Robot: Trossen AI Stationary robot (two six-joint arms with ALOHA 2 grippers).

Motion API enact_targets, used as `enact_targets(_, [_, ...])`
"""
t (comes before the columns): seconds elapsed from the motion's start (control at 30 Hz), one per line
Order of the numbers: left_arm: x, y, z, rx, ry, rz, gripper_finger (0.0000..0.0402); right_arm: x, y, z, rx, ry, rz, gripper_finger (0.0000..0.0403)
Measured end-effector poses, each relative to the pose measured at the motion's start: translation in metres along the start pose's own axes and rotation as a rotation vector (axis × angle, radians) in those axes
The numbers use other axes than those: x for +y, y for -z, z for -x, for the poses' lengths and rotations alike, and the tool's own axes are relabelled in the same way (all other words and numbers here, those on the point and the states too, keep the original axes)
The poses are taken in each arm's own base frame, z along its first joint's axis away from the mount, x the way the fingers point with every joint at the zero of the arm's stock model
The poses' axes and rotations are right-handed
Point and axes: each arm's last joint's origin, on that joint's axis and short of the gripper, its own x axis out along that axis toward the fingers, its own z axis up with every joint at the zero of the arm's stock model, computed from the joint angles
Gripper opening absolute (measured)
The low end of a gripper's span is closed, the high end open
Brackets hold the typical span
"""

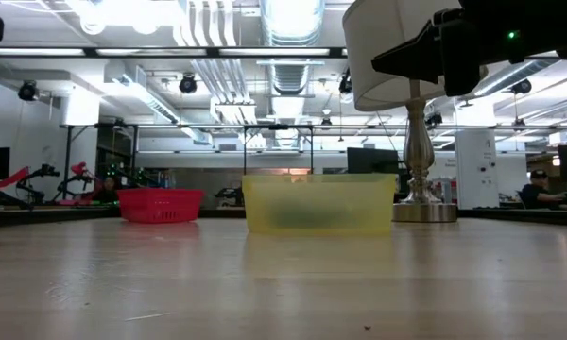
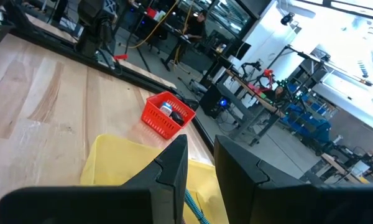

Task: Pick and place items into bin
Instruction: Return to Home Position

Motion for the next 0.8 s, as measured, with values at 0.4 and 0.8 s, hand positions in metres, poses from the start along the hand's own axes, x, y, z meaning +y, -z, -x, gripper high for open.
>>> enact_targets(0.4, [0.021,0.001,0.034,-0.222,0.008,0.006,0.0150,0.000,0.000,0.000,0.000,0.000,0.001,0.0068])
enact_targets(0.8, [0.051,-0.011,0.058,-0.731,-0.502,-0.173,0.0150,0.000,0.000,0.000,0.000,0.000,0.001,0.0068])
